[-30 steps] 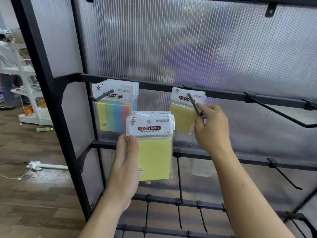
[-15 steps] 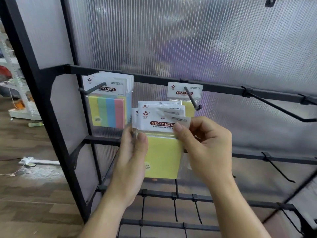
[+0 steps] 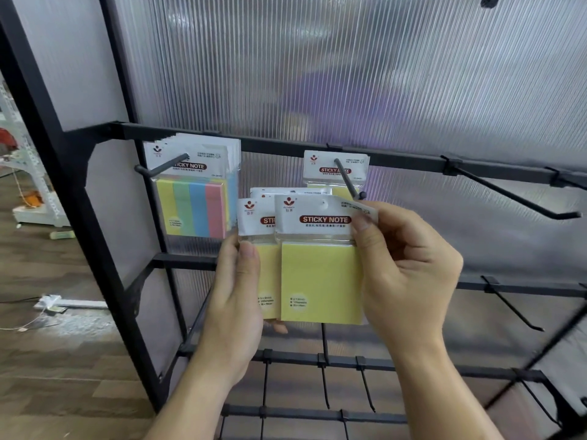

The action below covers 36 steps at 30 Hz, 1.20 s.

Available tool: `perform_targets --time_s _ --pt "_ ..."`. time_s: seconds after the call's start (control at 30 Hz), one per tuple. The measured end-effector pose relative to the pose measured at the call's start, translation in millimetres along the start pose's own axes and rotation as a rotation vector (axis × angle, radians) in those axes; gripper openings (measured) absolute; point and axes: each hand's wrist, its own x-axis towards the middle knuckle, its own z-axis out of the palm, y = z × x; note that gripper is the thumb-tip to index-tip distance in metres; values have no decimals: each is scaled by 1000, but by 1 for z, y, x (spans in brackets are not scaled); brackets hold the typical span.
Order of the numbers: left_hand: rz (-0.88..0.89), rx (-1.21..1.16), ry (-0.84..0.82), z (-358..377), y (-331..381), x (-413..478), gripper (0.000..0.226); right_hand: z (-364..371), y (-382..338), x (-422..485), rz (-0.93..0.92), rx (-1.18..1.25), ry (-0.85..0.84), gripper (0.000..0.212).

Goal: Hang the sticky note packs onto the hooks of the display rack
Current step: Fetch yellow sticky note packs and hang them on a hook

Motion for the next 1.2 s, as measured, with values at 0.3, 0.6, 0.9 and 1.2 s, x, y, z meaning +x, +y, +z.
perform_targets --time_s 0.3,0.6,0.9,1.2 --pt "-3 14 15 -2 0 0 54 -6 -6 6 -58 30 140 25" --pt "-17 28 51 -1 1 1 49 -13 6 13 -67 -81 147 35" --pt "-26 40 73 -6 -1 3 48 -10 1 13 -106 -95 130 29" --pt "-8 76 108 -12 -1 4 44 -2 30 24 -101 -304 47 23"
